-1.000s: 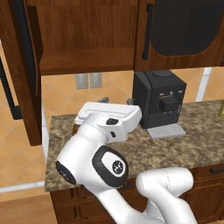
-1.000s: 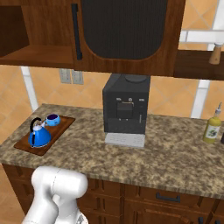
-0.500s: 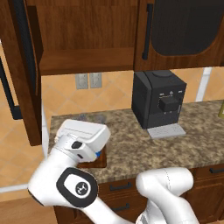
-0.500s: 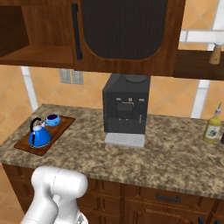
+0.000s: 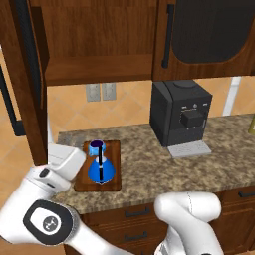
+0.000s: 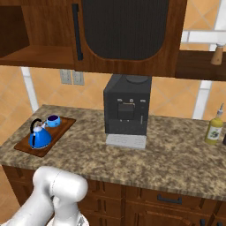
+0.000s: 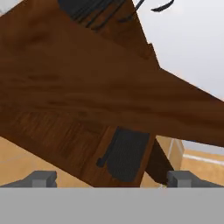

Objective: Pick the kettle from the counter and place it on the tray. Then pick the mug from the cabinet and place it on the tray. Then close the cabinet doors.

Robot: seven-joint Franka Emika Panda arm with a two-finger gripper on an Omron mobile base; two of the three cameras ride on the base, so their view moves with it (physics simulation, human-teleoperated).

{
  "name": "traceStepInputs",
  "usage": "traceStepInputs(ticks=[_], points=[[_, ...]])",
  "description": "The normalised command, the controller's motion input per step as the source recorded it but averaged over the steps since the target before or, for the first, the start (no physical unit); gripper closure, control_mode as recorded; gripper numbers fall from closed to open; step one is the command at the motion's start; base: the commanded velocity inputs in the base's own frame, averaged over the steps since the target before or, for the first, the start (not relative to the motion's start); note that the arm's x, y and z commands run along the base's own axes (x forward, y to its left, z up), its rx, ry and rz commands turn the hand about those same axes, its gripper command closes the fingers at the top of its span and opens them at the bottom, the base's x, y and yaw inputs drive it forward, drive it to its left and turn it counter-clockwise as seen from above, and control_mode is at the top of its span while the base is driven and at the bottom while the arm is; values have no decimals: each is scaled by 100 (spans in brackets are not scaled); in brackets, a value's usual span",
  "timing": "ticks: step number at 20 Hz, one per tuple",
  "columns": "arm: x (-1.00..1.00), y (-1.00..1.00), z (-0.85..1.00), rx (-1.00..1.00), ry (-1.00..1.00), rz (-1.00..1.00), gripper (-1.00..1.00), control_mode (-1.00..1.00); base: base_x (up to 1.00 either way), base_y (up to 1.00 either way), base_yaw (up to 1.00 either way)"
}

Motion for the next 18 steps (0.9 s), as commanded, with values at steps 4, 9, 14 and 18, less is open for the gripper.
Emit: traceStepInputs(ticks=[4,9,14,18], points=[[19,66,-29,-7,1,-4,-100,-100,0,0,0],[27,59,-27,-6,3,-2,-100,-100,0,0,0],[29,53,-28,-5,3,0,-100,-100,0,0,0],[29,55,-21,-5,4,-1,-100,-100,0,0,0]])
